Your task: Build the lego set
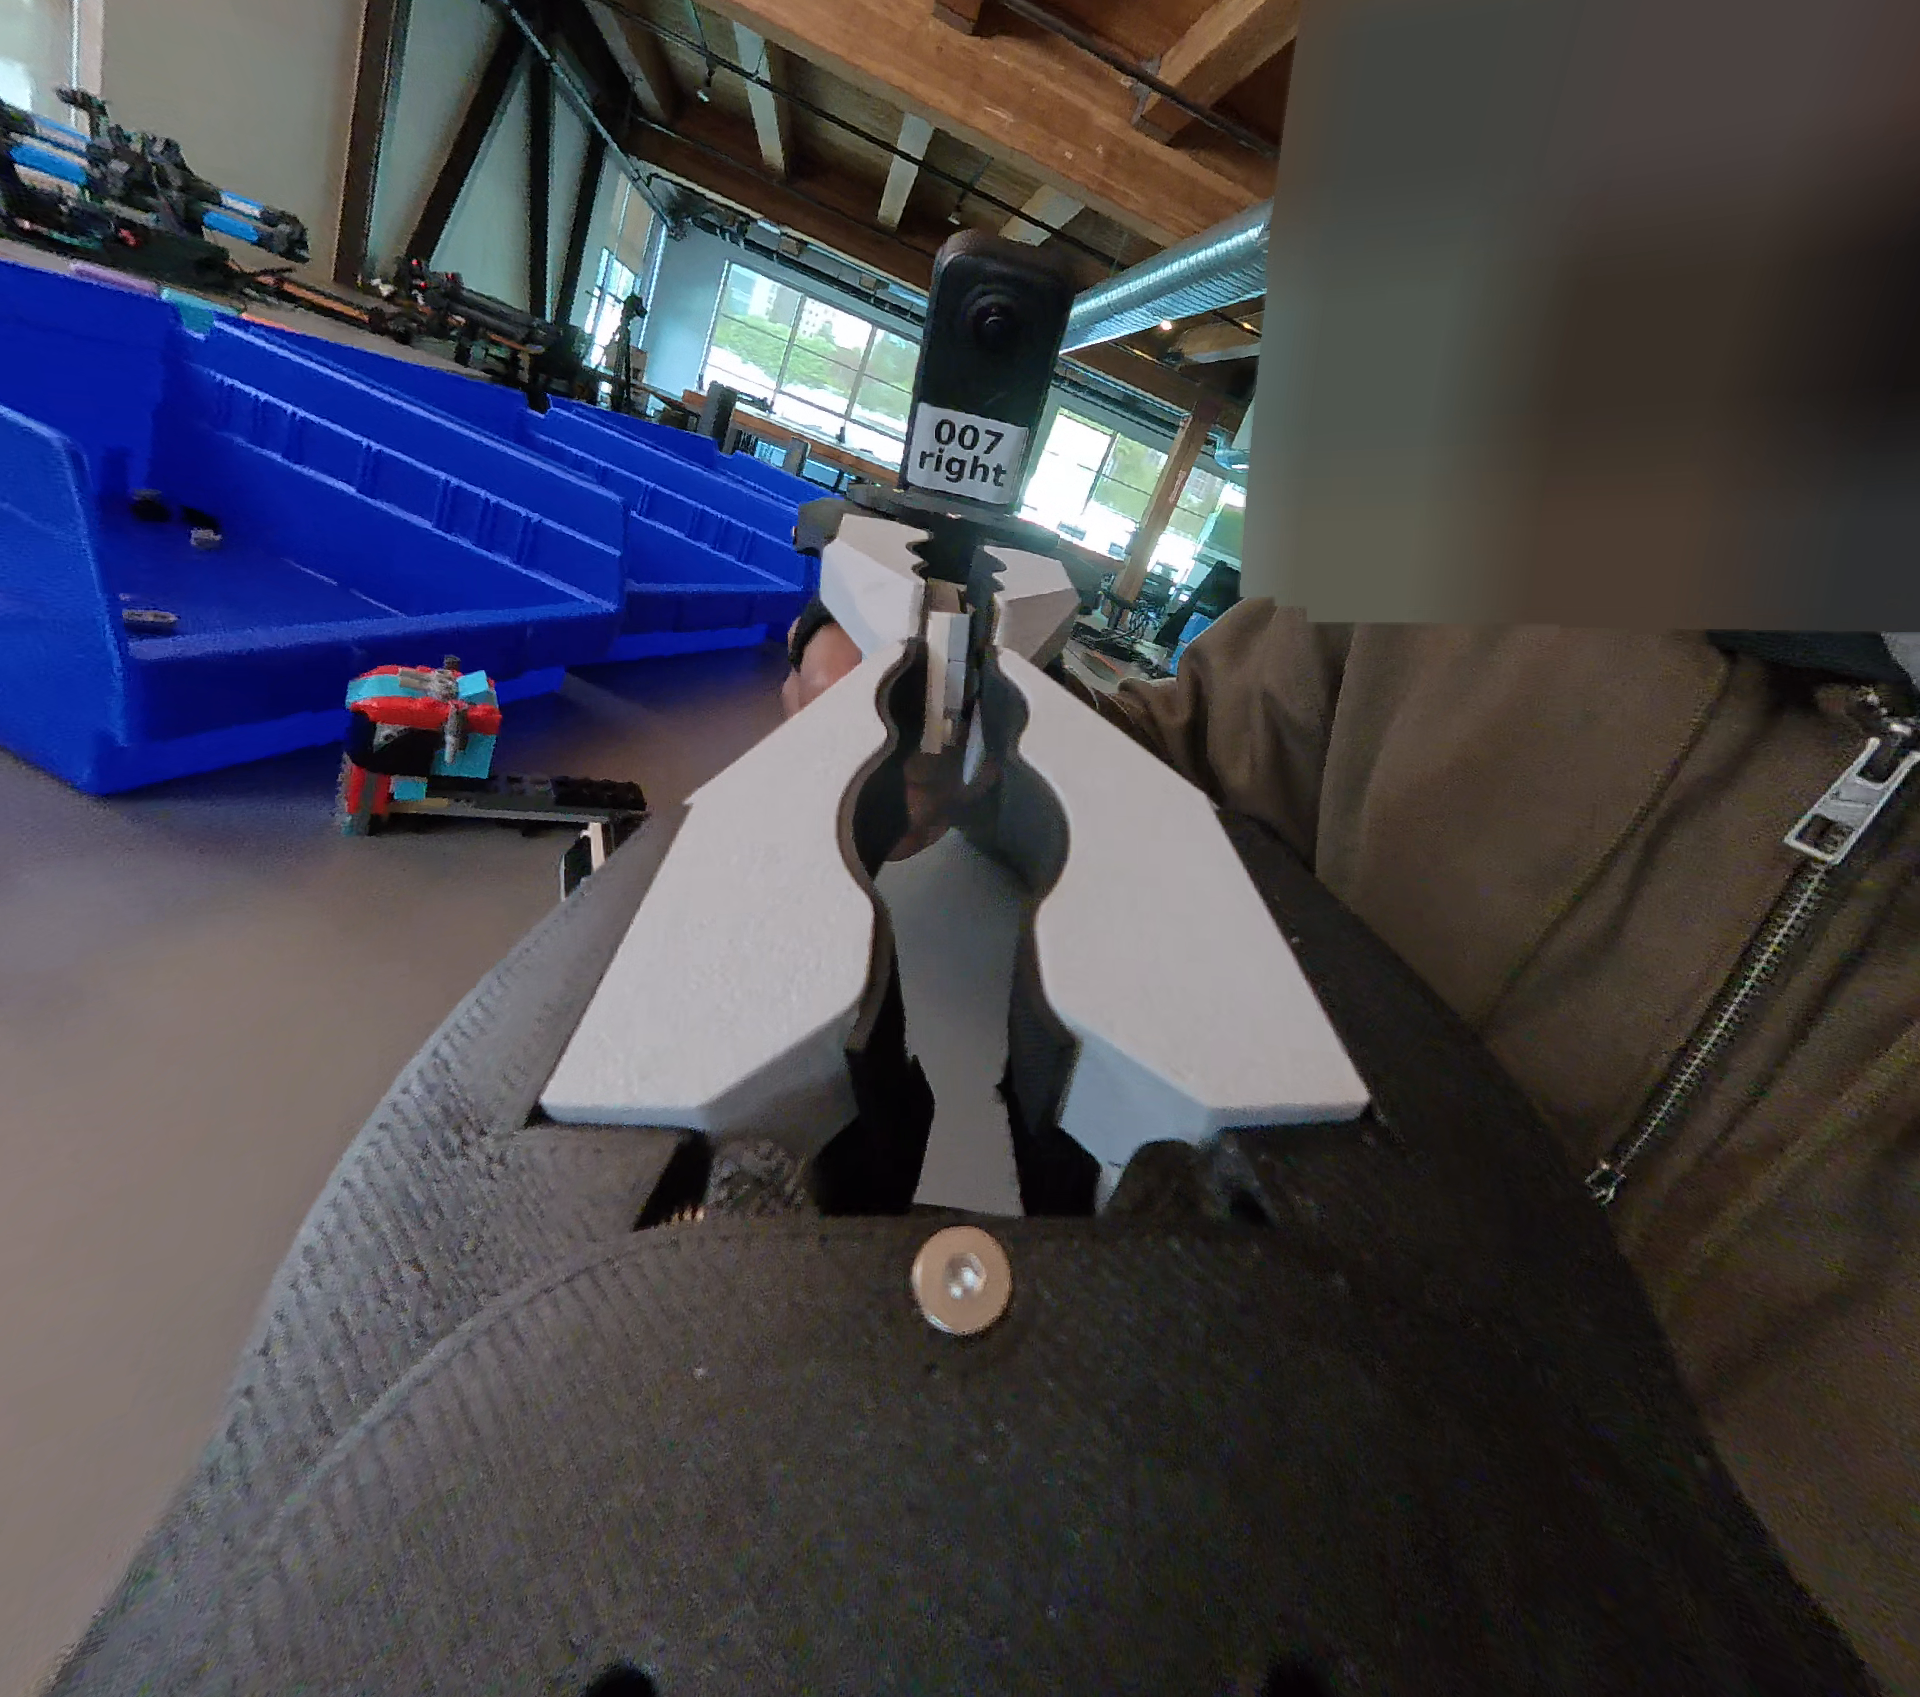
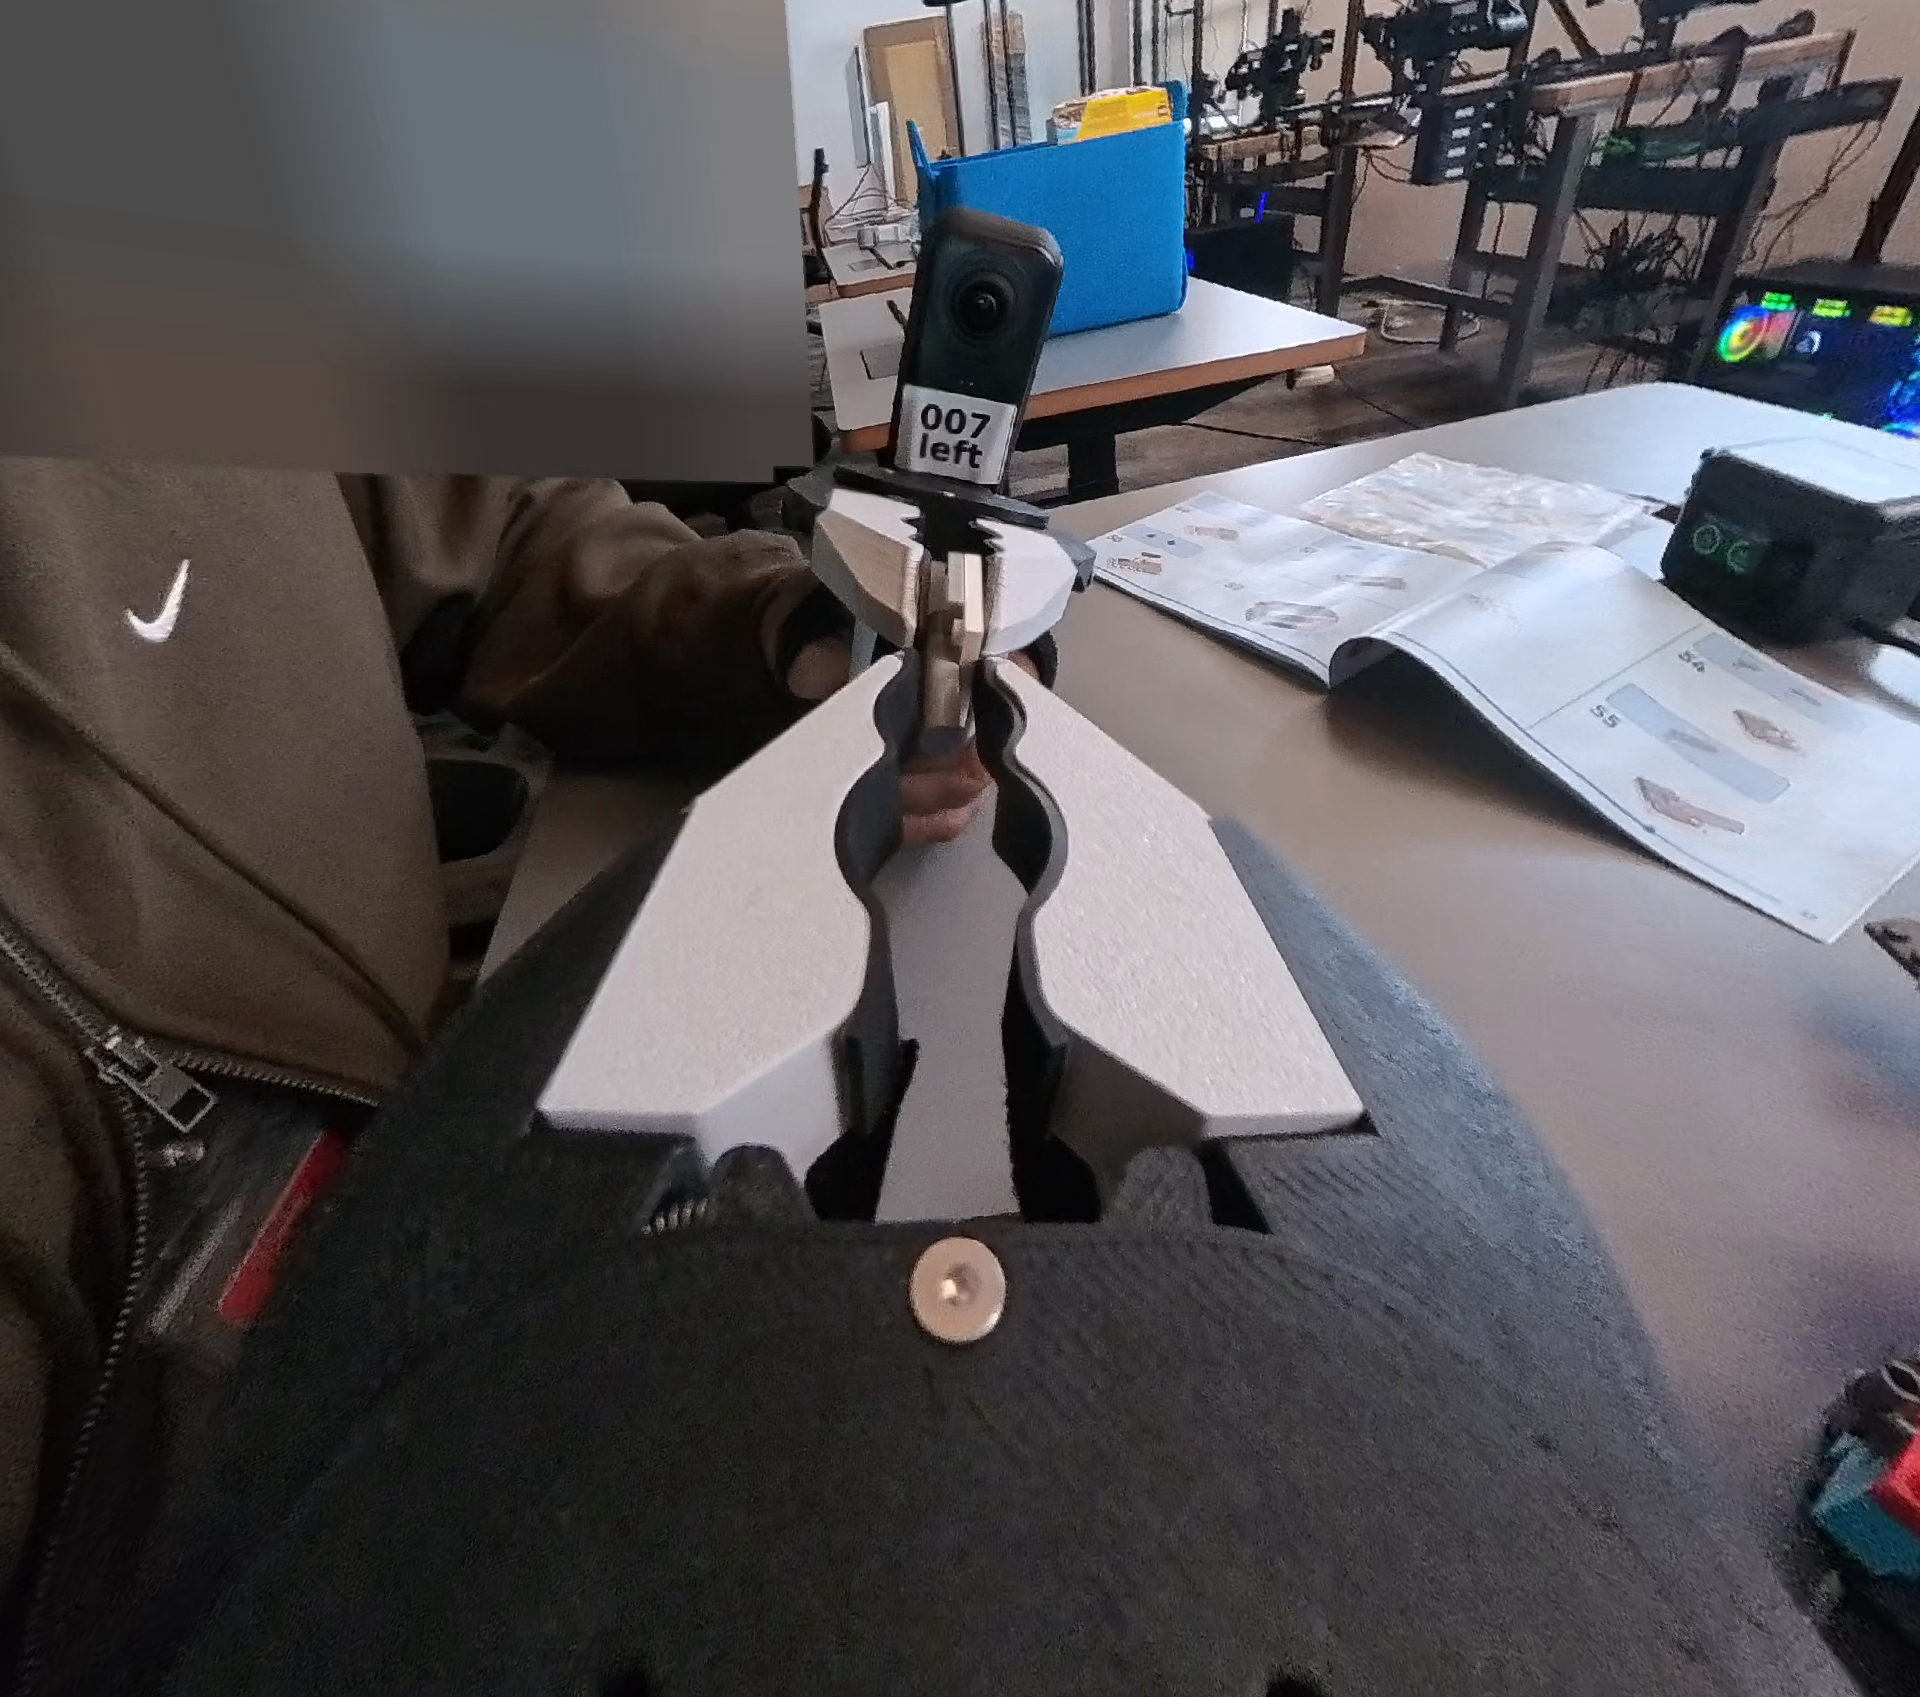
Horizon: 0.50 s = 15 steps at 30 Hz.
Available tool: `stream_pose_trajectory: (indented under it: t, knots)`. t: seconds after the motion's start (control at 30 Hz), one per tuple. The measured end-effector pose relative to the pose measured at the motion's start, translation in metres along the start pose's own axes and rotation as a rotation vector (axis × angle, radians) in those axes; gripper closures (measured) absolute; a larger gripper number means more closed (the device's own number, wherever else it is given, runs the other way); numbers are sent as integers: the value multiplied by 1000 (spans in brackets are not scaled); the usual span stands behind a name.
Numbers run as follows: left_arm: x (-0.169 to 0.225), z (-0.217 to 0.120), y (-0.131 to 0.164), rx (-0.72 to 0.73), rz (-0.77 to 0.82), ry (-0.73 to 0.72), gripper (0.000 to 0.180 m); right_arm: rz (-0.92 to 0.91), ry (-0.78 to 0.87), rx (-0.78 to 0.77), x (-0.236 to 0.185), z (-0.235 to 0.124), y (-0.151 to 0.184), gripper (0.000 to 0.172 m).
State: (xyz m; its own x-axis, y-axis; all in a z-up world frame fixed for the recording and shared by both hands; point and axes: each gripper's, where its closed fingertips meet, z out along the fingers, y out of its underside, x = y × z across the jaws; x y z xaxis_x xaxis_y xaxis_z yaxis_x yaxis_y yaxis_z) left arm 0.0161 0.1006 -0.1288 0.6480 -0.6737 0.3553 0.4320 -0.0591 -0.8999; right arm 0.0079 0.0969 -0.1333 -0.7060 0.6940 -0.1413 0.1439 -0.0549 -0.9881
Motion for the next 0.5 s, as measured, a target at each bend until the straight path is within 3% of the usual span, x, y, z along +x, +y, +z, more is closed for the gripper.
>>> stream_pose_trajectory:
  t: [0.27,0.5]
  knots:
    - [-12,-4,-2,20,-75,-43,166,151,6,27,13,-3,0,161]
    - [-16,-4,-1,17,-87,-62,170,150,10,21,14,-3,2,161]
